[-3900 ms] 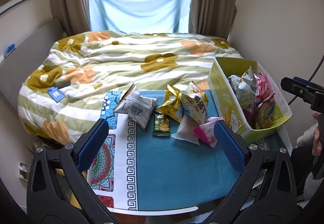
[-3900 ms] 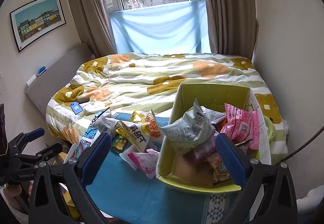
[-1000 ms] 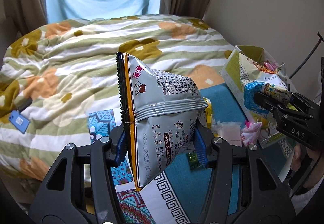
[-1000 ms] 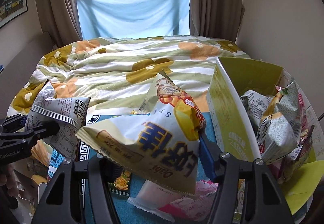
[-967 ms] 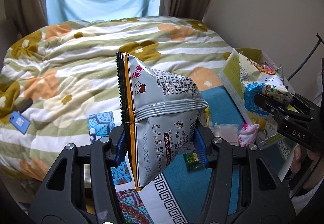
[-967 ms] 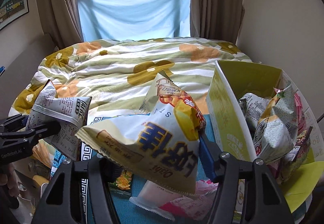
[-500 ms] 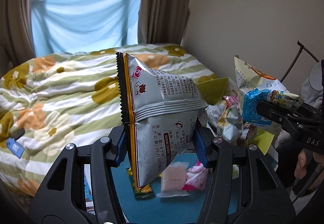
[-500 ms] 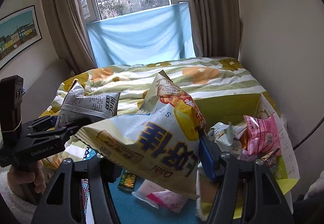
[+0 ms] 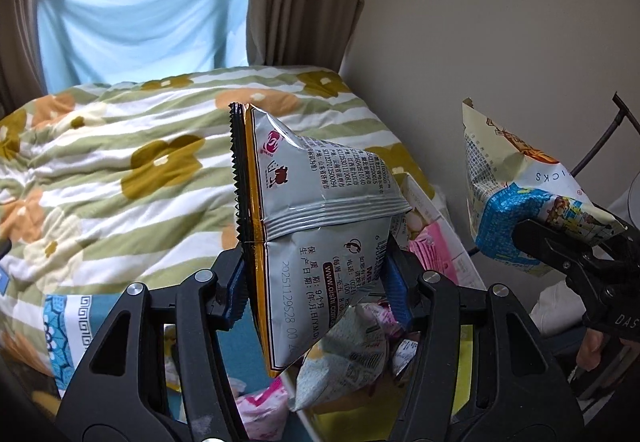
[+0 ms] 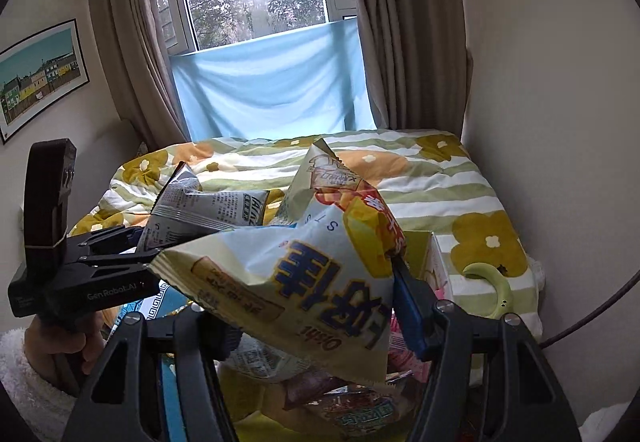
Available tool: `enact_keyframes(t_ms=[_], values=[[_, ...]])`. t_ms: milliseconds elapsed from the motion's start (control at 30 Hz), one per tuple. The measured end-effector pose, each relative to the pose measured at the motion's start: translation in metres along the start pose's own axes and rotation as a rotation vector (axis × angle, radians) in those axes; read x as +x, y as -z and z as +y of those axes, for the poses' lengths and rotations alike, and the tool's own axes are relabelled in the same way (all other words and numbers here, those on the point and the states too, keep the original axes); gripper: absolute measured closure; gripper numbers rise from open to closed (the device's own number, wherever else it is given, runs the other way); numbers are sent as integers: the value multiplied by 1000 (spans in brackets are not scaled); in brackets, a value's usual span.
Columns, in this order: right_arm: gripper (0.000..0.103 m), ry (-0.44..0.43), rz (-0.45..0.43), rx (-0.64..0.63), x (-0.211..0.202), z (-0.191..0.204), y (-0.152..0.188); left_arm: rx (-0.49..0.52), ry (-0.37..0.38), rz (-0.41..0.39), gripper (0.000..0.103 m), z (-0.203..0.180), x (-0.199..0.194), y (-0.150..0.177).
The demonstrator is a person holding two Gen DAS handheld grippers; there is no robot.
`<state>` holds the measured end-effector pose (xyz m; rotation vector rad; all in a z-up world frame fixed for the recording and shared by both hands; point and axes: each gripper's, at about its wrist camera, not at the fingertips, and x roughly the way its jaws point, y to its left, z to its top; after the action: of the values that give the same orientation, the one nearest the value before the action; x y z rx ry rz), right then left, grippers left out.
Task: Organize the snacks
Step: 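Drop the white-silver bag into the box with the left tool while the right tool carries the Oishi bag, then lower the cream Oishi bag into the box and open the right tool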
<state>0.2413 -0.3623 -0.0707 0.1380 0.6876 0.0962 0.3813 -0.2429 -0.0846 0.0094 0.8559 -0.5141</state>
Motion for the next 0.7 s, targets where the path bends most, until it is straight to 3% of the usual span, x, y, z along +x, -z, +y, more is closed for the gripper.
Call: enact_keyframes(t_ms=[33,67,133,533,700], values=[[44,-3,9,-8,3,-7,-1,-10,-13,26,35,-4,11,-2],[44,-8,20,-16,7,-13,-3,-23,-29,46,16,-8,19,-2],[44,-21,38,-29,12,-26,-4,-57,-56,66,2,-12,30,2],[44,-42,112,-47,42,-63,3,-148,-140,47,1,15,-13,38],[44,32,140,-138,57,-67,-2,-183,-160,31,1,24,-25,42]])
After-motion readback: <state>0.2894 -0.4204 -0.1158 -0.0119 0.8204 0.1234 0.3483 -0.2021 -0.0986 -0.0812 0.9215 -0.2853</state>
